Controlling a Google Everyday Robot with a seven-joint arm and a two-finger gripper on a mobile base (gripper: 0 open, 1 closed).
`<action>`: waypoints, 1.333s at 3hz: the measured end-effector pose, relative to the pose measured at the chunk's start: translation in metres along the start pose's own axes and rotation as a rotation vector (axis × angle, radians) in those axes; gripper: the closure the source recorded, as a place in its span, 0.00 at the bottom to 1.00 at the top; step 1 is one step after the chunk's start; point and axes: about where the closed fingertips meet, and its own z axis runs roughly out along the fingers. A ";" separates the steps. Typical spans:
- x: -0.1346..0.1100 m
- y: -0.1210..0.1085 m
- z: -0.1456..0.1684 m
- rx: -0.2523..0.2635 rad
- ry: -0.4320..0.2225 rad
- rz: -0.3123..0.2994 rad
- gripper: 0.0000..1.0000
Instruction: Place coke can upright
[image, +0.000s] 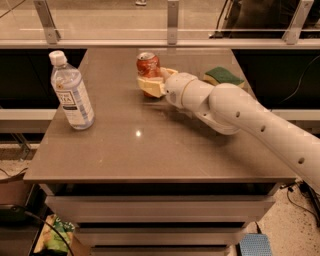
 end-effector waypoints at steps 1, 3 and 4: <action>0.010 0.001 -0.008 0.021 0.034 0.025 1.00; 0.009 0.005 -0.005 0.013 0.033 0.023 0.58; 0.009 0.006 -0.004 0.010 0.032 0.023 0.36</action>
Offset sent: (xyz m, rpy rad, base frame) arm -0.0060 -0.0045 -0.0075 -0.0055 0.0339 -0.0183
